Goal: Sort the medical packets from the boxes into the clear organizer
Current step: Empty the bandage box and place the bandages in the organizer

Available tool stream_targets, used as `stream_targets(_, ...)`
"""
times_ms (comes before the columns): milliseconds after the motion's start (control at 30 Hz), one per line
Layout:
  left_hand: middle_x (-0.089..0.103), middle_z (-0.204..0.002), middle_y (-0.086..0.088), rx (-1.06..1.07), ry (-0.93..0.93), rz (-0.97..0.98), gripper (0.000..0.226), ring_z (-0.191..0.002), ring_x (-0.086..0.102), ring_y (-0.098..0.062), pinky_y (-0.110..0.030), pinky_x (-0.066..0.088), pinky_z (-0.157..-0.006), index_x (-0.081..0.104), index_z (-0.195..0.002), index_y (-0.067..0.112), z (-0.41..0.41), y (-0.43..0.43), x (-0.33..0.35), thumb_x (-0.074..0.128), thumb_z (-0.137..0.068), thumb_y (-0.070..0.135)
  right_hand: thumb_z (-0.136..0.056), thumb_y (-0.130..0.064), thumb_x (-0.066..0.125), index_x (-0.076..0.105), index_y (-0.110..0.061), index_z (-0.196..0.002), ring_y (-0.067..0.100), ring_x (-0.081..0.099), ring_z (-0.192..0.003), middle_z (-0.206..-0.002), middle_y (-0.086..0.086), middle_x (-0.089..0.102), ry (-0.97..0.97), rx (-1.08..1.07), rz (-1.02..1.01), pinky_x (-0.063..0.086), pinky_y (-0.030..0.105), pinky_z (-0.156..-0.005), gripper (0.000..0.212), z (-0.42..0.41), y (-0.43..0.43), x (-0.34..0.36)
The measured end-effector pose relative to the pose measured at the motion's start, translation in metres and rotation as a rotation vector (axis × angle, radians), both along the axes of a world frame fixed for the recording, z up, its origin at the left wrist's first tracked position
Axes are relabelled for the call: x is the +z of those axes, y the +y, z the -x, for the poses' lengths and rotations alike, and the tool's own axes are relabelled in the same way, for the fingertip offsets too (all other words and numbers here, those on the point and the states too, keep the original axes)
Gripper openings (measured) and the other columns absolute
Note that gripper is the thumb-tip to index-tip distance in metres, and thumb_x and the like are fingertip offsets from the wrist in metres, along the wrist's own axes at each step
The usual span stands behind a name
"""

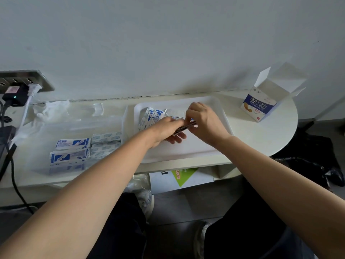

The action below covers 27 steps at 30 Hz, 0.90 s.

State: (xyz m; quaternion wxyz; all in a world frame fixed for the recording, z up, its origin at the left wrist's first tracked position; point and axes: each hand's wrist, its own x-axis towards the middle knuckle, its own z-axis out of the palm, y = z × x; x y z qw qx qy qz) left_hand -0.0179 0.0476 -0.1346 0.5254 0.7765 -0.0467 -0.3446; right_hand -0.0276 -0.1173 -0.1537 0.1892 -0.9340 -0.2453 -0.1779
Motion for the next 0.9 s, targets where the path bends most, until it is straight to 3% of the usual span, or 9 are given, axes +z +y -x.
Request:
stream_targets(67,0.067,-0.080,-0.006,0.034,0.105,0.094,0.031,-0.066,0.062,-0.011,-0.018,0.045,-0.056,0.065,-0.106,0.001,0.000,0.002,0.000,0.062,-0.092,0.028,-0.062,-0.003,0.068,0.058,-0.012,-0.071,0.027,0.054,-0.073,-0.082,0.005,0.059,-0.015,-0.022,-0.026,0.039,0.034,-0.062,0.015,0.000,-0.002,-0.001)
stream_targets(167,0.064,-0.074,-0.003,0.021,0.071,0.094,0.012,-0.064,0.060,-0.009,-0.016,0.044,-0.053,0.065,-0.095,0.007,-0.002,0.006,-0.002,0.068,-0.087,0.015,-0.067,-0.006,0.068,0.059,-0.012,-0.079,0.027,0.058,-0.075,-0.088,0.004,0.063,0.092,-0.010,-0.075,0.043,0.036,-0.065,0.017,0.000,-0.006,-0.002)
stream_targets(300,0.063,-0.074,-0.003,-0.015,-0.117,-0.092,0.019,-0.058,0.058,-0.010,-0.019,0.044,-0.051,0.063,-0.100,0.007,-0.003,0.008,-0.005,0.071,-0.083,0.006,-0.074,-0.008,0.067,0.051,-0.017,-0.113,0.017,0.057,-0.082,-0.100,-0.001,0.062,0.649,0.041,-0.132,0.047,0.025,-0.068,0.043,0.006,-0.011,0.007)
stream_targets(367,0.062,-0.072,-0.002,-0.046,-0.160,-0.156,0.018,-0.057,0.058,-0.010,-0.020,0.044,-0.052,0.064,-0.098,0.009,-0.002,0.011,-0.007,0.073,-0.082,0.008,-0.083,-0.016,0.066,0.053,-0.020,-0.117,0.009,0.055,-0.079,-0.097,-0.005,0.062,0.820,0.029,-0.174,0.044,0.021,-0.069,0.036,0.007,-0.013,0.009)
stream_targets(467,0.062,-0.069,-0.002,0.062,-0.109,-0.063,0.018,-0.057,0.056,-0.010,-0.019,0.041,-0.051,0.065,-0.093,0.010,-0.003,0.010,-0.009,0.075,-0.079,0.007,-0.089,-0.018,0.063,0.065,-0.016,-0.104,0.009,0.053,-0.070,-0.083,-0.004,0.062,0.777,-0.056,-0.319,0.044,0.022,-0.065,0.015,0.003,-0.013,0.006)
stream_targets(567,0.062,-0.067,0.000,0.390,0.099,0.232,0.015,-0.059,0.055,-0.010,-0.015,0.041,-0.046,0.063,-0.086,0.011,-0.007,0.006,-0.007,0.072,-0.080,0.001,-0.090,-0.011,0.062,0.064,-0.011,-0.100,0.008,0.052,-0.066,-0.079,-0.001,0.062,0.764,-0.188,-0.642,0.043,0.016,-0.058,0.011,0.001,-0.010,0.004)
stream_targets(700,0.062,-0.080,-0.005,0.467,0.288,0.490,0.002,-0.074,0.056,-0.016,-0.023,0.048,-0.062,0.063,-0.090,0.013,0.000,-0.007,-0.009,0.063,-0.089,0.012,-0.093,-0.004,0.057,0.054,-0.005,-0.107,0.015,0.059,-0.069,-0.086,0.010,0.064,0.875,-0.217,-1.100,0.049,0.024,-0.062,0.014,0.003,0.001,0.003)
stream_targets(800,0.060,-0.091,-0.010,0.501,0.331,0.579,0.011,-0.084,0.057,-0.020,-0.031,0.049,-0.077,0.060,-0.102,0.010,0.005,-0.020,-0.011,0.052,-0.096,0.013,-0.093,-0.008,0.058,0.050,-0.002,-0.106,0.018,0.062,-0.072,-0.086,0.012,0.063,0.899,-0.265,-1.184,0.054,0.026,-0.063,0.016,0.005,0.010,0.003)
stream_targets(900,0.060,-0.089,-0.011,0.629,0.348,0.578,0.011,-0.081,0.057,-0.020,-0.032,0.050,-0.075,0.060,-0.098,0.009,0.004,-0.027,-0.010,0.050,-0.098,0.013,-0.094,-0.014,0.058,0.051,-0.002,-0.102,0.018,0.061,-0.074,-0.084,0.012,0.061,0.927,-0.332,-1.129,0.056,0.027,-0.064,0.016,0.006,0.013,0.003)
